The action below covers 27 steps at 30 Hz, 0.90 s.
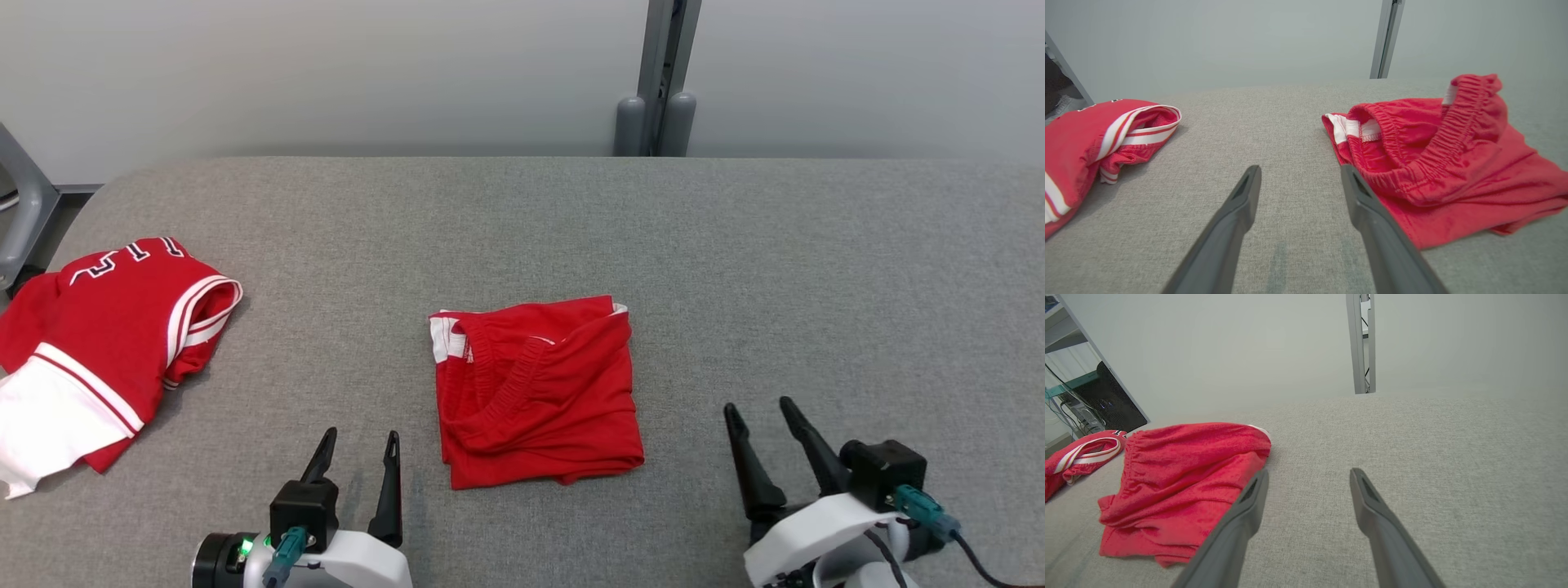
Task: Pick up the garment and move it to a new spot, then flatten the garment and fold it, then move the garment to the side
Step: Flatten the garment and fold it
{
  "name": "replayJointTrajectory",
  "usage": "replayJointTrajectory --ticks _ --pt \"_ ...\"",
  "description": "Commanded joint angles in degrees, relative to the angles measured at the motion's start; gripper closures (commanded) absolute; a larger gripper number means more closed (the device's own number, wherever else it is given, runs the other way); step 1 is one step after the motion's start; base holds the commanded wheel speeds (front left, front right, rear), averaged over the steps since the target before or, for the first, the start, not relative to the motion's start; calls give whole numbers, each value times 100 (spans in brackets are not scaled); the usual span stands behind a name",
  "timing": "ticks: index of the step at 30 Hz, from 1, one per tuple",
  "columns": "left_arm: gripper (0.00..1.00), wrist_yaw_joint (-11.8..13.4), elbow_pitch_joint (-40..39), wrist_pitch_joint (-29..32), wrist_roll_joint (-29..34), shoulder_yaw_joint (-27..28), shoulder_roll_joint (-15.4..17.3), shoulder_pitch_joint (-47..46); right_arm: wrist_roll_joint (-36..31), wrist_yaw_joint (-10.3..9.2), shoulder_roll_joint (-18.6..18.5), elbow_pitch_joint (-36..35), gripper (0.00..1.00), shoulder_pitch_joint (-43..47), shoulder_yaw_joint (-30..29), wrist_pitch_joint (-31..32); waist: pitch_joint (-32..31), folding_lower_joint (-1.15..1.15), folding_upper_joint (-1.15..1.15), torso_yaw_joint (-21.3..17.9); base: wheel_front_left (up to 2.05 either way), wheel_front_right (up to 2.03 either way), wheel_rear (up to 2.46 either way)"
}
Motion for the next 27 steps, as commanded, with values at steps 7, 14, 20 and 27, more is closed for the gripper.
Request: replayJointTrajectory --ticks 7,14,20,27 --pt "0 -34 -24 -9 -135 -115 23 -74 593 0 -21 -17 0 -595 1177 -25 112 0 0 208 0 0 0" --pt "0 -54 1 -9 -293 -294 22 -134 824 0 -25 762 0 -1468 1886 -16 186 0 0 593 0 0 0" --pt "0 -56 1 -9 -383 -326 22 -20 1017 0 -29 1629 0 -1914 2137 9 243 0 0 831 0 0 0" --pt "0 0 -100 -9 -519 -346 22 30 1080 0 -24 2426 50 -2319 2282 96 386 0 0 1027 0 0 0"
